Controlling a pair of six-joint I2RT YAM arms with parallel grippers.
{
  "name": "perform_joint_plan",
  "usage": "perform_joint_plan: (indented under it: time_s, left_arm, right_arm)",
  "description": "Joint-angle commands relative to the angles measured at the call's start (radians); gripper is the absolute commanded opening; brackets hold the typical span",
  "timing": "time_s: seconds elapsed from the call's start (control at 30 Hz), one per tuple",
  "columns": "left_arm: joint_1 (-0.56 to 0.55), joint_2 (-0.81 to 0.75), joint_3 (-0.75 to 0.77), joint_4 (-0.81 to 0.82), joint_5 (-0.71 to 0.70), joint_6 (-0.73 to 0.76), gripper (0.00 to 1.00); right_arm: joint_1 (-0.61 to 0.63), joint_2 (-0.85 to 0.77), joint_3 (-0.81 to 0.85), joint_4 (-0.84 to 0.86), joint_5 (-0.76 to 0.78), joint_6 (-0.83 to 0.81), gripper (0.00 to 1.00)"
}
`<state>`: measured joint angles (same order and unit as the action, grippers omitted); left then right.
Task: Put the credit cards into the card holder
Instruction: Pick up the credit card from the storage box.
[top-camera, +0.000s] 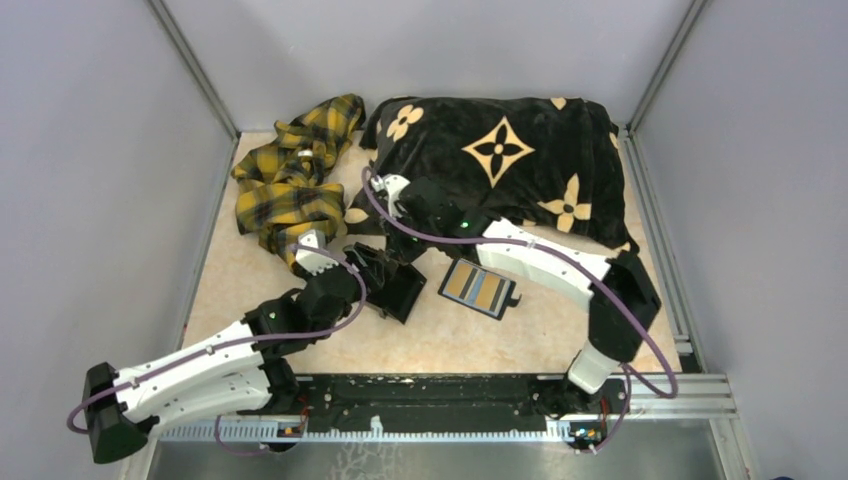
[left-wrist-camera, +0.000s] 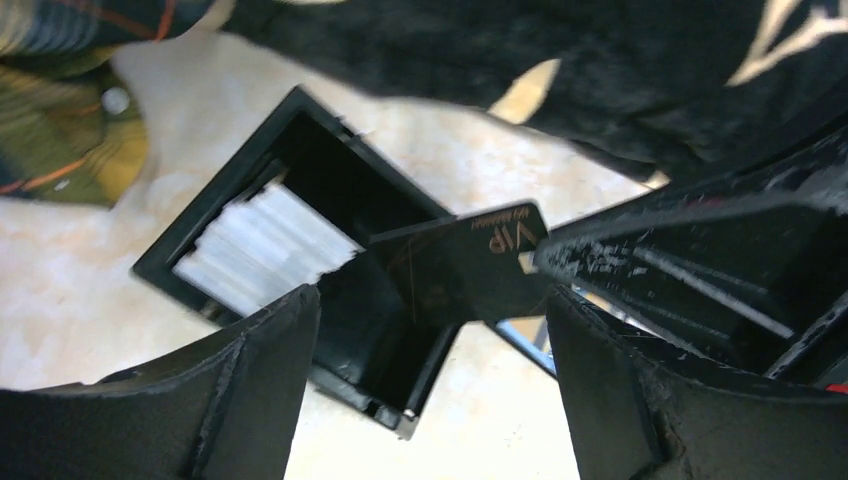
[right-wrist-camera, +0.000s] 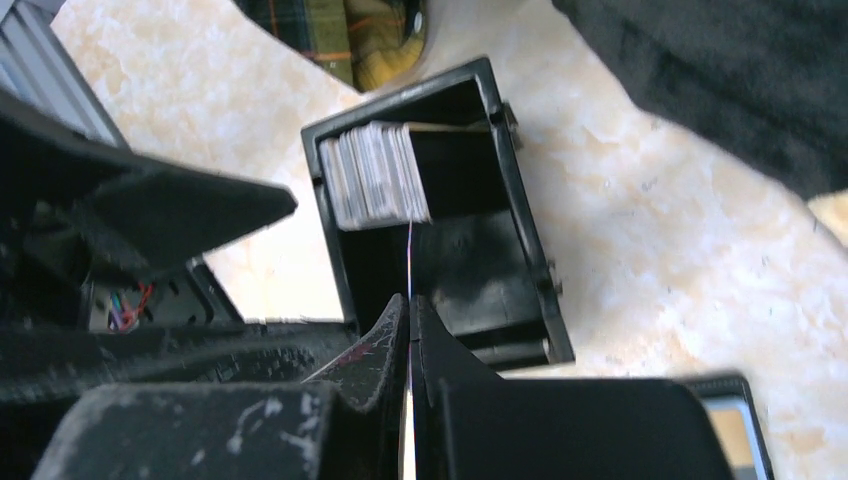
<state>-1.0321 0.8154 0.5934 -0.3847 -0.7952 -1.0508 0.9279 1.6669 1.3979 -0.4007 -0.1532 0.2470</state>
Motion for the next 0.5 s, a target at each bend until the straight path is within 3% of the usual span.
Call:
perform_joint_plan:
  time_s: [0.0,0.2,0.47]
  left_arm:
    - [0.022,-0.057,-0.05,0.287,0.137,0.299,0.88]
    - [0.072,-0.031,-0.089,0.465,0.42,0.507,0.83]
    - [0.118,0.134,-0.032,0.559,0.787,0.616,0.82]
  right_arm:
    - [-0.034,-0.182,-0.098,0.039,-0.027,0.023,0.0]
    - [-0.117,-0.374,-0.286,0.071,-0.18,0.081,0.0]
    - [-0.138,-0.512,-0.418,0.054,-0.276,0.114,0.0]
